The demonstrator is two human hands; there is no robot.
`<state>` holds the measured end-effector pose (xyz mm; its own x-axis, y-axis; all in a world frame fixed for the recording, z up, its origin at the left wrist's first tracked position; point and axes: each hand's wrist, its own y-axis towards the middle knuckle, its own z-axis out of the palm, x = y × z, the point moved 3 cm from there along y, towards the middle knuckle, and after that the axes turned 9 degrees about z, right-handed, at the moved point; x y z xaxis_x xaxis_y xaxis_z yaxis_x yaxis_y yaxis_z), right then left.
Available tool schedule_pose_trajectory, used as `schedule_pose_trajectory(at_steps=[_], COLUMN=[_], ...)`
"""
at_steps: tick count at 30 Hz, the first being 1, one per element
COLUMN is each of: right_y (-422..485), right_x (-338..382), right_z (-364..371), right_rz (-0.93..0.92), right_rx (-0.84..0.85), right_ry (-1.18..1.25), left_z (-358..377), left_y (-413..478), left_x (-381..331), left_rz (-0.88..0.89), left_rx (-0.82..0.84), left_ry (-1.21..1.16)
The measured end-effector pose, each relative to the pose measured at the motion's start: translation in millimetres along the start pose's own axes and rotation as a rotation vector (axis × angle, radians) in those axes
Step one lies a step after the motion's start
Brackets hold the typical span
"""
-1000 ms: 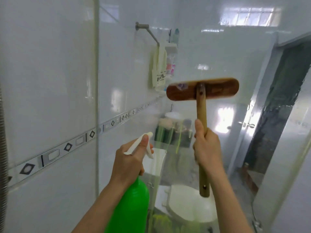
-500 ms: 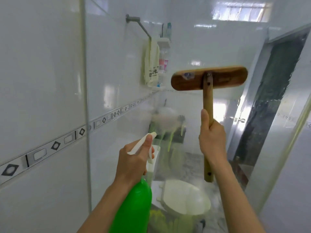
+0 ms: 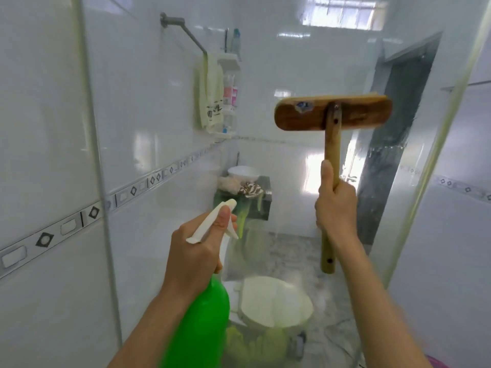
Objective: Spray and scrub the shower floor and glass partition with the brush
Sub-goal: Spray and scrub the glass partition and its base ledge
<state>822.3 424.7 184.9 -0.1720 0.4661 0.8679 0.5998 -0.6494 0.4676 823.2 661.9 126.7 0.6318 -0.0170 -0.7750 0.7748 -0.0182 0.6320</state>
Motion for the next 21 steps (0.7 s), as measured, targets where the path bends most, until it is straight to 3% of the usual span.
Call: schedule_pose_trajectory(at_steps=[3,8,11,15,21], right_y=[5,-91,-56,11,-75], right_x=[-9,-111,-78,-26,-153], right_z=[-6,-13,-26,-55,-61], right_rz=[-0.011,0.204,0.133,0.1,0.321], right_rx=[-0.026,-0.039,-0.008,-0.097,-0.149], right_ry=[0.014,-0.009,-0.017,-0.002,-0.103], left_z=[5,14,19,32,48], left_y=[-1,-3,-4,-5,-4], left_x=[-3,-4,-2,-1,1], left_rz=[0.007,0.03,0.032,0.042,0.024], left_rx=[0.002,0.039,0.059,0.083,0.114], left_ry=[-0.006,-0.046,-0.047,-0.03,-0.027])
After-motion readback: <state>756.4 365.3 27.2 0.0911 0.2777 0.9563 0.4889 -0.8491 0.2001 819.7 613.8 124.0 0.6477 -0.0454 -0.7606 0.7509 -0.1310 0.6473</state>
